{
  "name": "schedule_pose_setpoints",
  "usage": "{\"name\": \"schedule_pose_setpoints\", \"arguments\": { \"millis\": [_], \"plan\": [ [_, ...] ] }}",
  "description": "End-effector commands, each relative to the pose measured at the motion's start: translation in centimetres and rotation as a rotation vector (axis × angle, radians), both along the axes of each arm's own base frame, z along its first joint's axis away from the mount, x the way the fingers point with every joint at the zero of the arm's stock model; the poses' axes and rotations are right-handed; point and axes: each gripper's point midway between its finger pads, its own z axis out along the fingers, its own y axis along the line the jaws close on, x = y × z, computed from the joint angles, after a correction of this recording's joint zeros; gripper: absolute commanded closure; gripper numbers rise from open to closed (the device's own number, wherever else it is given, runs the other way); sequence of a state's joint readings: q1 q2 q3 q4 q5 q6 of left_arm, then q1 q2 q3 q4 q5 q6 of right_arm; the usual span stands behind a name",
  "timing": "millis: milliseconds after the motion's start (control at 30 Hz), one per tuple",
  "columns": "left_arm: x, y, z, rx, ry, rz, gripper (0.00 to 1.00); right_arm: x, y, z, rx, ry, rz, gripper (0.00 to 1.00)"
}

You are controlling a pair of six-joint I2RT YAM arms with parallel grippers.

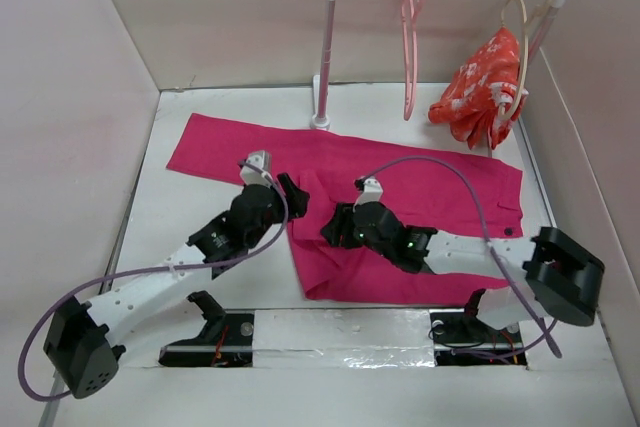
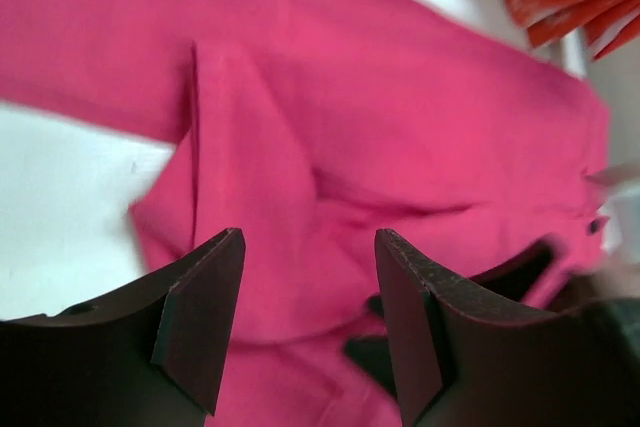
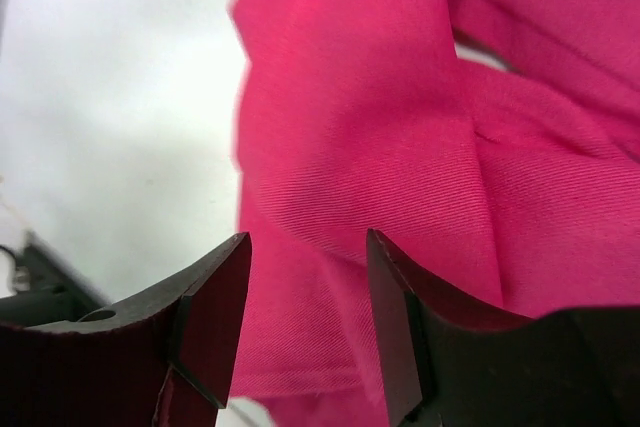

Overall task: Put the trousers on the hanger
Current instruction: Flatten out the trousers at the center of the board.

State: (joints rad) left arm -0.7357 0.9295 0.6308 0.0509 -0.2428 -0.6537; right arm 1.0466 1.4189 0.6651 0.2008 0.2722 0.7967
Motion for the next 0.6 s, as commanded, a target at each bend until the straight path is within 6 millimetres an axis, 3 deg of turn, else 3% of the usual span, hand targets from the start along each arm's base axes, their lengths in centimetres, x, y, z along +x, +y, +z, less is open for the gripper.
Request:
{"name": "schedule_pose_setpoints", "arguments": {
  "millis": [0,33,100,133,200,267,333,367,400,567],
  "plan": [
    [-1.9,1.4,-1.9,0.022,0.004,0.105,0.48,1.0,-1.4,4.5,0.028,-0.104,-0.043,0.44],
    [-3.0,1.5,-4.1,0.045,0.043,0.108,0.49,0.8,-2.0,4.8,0.011,-0.112,-0.043,0.44],
    [-5.0,1.1,-6.0,-0.002,0.093,0.14,0.51,0.6,-3.0,6.9,0.046,-0.153,-0.054,0.45],
    [-5.9,1.3,-7.8,0.003,0.121,0.144,0.52,0.4,-3.8,6.8,0.03,-0.159,-0.056,0.48],
    [-7.2,0.9,-9.4,-0.025,0.161,0.139,0.53,0.0,-4.8,8.4,0.063,-0.192,-0.064,0.7],
    [-7.7,1.4,-10.9,-0.031,0.191,0.163,0.53,-0.6,-5.7,8.2,0.064,-0.2,-0.055,0.99],
    [-8.1,1.9,-11.9,-0.053,0.208,0.19,0.51,-1.6,-6.4,9.0,0.098,-0.213,-0.04,1.0],
    [-8.2,2.0,-12.1,-0.062,0.215,0.198,0.5,-1.9,-6.9,8.5,0.093,-0.208,-0.038,1.0],
    [-6.9,0.7,-9.8,-0.182,0.15,0.216,0.49,-2.1,-7.2,8.5,0.1,-0.209,-0.035,1.0],
    [-6.4,0.5,-9.4,-0.25,0.129,0.24,0.45,-3.8,-7.9,8.4,0.162,-0.212,-0.004,0.97]
  ]
}}
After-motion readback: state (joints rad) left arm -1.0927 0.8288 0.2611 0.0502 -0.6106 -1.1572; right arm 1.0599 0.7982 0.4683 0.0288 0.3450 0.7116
